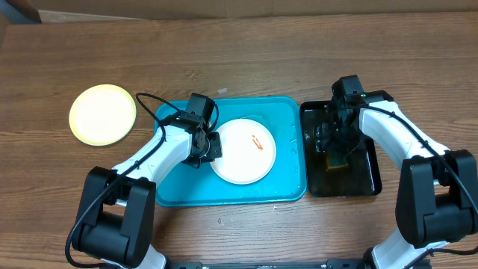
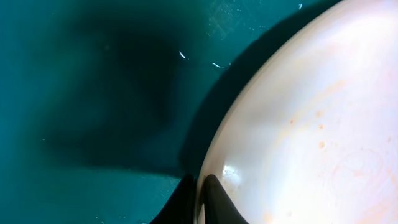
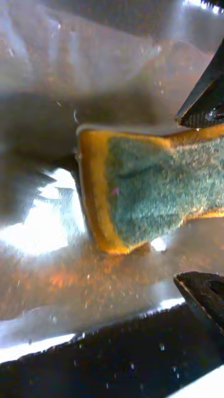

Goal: Clean dirty plates on tray and stack at the side
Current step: 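Lower right gripper into the black tray and grasp the sponge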

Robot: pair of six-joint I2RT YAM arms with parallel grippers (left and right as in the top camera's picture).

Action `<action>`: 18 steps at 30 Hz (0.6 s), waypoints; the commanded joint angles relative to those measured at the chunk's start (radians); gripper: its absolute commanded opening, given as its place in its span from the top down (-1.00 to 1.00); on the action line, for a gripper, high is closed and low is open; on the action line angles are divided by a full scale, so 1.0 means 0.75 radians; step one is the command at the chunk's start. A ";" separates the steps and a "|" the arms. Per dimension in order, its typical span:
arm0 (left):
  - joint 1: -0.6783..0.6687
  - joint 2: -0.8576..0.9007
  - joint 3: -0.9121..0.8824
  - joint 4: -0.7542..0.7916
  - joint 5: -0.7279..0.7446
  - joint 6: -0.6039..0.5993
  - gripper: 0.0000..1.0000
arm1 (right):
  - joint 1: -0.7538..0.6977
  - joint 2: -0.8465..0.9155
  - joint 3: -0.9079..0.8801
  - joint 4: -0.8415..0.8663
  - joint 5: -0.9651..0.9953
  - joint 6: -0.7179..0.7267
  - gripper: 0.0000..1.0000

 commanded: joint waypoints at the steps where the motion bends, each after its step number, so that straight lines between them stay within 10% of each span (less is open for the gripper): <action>1: 0.000 0.015 0.016 0.005 -0.048 0.031 0.81 | -0.005 -0.008 -0.037 0.036 -0.049 0.007 -0.47; 13: 0.000 0.015 0.016 0.005 -0.048 0.037 0.79 | -0.005 -0.008 -0.119 0.125 0.109 0.109 -0.08; 18: 0.000 0.015 0.016 0.005 -0.047 0.036 0.78 | -0.005 -0.008 -0.119 0.142 0.109 0.104 -0.91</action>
